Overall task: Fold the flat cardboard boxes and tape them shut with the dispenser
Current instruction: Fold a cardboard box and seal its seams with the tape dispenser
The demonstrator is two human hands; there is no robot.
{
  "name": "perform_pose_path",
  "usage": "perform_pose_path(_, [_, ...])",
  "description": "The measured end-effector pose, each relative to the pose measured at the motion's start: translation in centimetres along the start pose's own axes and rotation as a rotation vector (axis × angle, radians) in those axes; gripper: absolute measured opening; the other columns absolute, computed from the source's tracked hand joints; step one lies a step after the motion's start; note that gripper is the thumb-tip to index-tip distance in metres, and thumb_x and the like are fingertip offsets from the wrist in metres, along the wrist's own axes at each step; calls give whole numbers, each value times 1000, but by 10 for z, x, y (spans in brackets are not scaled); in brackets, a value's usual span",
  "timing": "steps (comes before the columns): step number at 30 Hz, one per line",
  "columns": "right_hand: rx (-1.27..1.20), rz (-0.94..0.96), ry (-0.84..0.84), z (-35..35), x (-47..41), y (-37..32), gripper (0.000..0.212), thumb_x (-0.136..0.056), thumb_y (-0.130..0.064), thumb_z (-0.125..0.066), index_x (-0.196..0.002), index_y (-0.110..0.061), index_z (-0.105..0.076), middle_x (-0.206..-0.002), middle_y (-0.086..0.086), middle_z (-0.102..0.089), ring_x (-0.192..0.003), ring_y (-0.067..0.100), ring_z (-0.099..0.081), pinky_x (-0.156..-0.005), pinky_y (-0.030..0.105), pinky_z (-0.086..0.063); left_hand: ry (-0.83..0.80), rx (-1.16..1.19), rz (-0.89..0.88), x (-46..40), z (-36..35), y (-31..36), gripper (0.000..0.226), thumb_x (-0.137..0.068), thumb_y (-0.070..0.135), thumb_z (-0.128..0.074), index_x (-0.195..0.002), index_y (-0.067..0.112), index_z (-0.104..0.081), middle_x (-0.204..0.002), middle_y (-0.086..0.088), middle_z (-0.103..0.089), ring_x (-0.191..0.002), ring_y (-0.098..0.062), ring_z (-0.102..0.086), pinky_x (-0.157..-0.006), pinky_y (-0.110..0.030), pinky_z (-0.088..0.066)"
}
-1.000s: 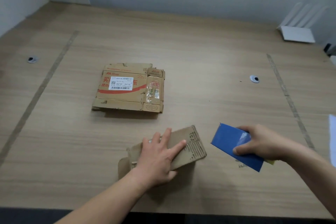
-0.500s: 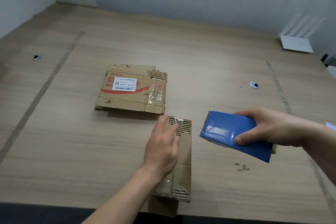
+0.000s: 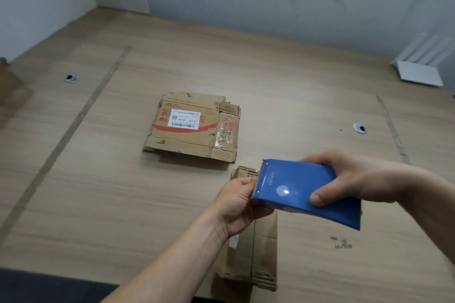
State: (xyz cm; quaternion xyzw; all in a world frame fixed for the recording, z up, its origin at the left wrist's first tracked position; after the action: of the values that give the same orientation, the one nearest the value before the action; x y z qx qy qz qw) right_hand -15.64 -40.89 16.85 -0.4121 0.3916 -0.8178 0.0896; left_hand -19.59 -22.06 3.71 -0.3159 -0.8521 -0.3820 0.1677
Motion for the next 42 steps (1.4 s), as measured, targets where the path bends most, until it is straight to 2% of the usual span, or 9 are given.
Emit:
perform_pose_path(2, [-7,-5,-5,-1,-5,0,64,-56,-41,-86,-117,-29,-72,-105,1,-77,-96,23,-73,-83,37,-59,8,-8,-4,2,2,5,14,-97,10,-57,-94,4,-69,-86,-13,-70,-67,-19,-65,-56,-30,-56])
perform_pose_path(6, [-19,-11,-18,-3,-15,-1,68,-54,-42,-87,-118,-26,-72,-105,2,-77,-96,23,-73,-79,34,-58,5,23,34,2,6,7,26,-97,30,-58,-102,8,-70,-98,-14,-69,-81,-24,-66,-66,-35,-56])
perform_pose_path(11, [-30,-2,-37,-2,-22,-2,68,-54,-40,-86,-119,-24,-71,-104,2,-77,-93,19,-73,-75,28,-56,-47,77,52,2,6,9,20,-100,19,-51,-106,7,-66,-97,-13,-70,-79,-20,-68,-65,-32,-56])
perform_pose_path(14, [-40,8,-52,0,-23,-1,68,-56,-39,-86,-121,-24,-71,-106,3,-76,-94,20,-73,-77,29,-56,9,132,45,-3,7,11,18,-100,9,-49,-104,2,-65,-89,-13,-72,-70,-19,-70,-56,-29,-56])
perform_pose_path(18, [-56,17,-47,2,-24,4,66,-59,-38,-87,-121,-26,-70,-108,3,-75,-97,22,-73,-80,31,-57,110,-13,-6,-10,9,13,9,-97,4,-55,-97,1,-64,-76,-10,-70,-59,-15,-66,-49,-25,-51])
perform_pose_path(22, [-62,-17,-72,4,-21,21,64,-65,-31,-88,-126,-31,-67,-110,1,-74,-101,21,-72,-81,30,-57,351,-180,-136,-15,21,27,14,-94,7,-63,-81,1,-65,-65,-8,-65,-52,-13,-60,-46,-25,-49])
perform_pose_path(26, [-68,-105,-114,23,-2,52,70,-58,-27,-91,-124,-34,-68,-111,2,-76,-101,21,-73,-85,35,-59,543,-211,-215,-10,56,37,13,-94,4,-63,-81,2,-66,-57,-6,-60,-46,-12,-53,-44,-22,-45])
perform_pose_path(31, [20,-208,-116,34,-11,75,75,-56,-32,-91,-126,-37,-66,-111,-3,-76,-101,18,-73,-89,38,-59,602,-334,-231,-15,64,25,13,-93,5,-64,-81,0,-67,-64,-12,-61,-51,-16,-55,-47,-24,-47])
perform_pose_path(42, [90,-252,-127,34,-34,101,71,-55,-39,-89,-122,-46,-67,-109,-7,-76,-100,17,-73,-93,46,-59,686,-478,-251,-29,73,4,21,-93,7,-64,-72,5,-68,-60,-6,-63,-51,-14,-56,-45,-23,-44])
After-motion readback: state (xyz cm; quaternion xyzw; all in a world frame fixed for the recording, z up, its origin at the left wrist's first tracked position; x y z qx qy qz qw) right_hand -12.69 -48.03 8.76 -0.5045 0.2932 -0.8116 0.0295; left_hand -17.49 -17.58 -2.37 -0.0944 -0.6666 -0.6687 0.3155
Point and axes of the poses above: each hand's wrist, its own x-axis away from the middle knuckle, its own z-axis out of the back of the hand, y = z × x, the point moved 2 cm from there along -x, towards the middle knuckle
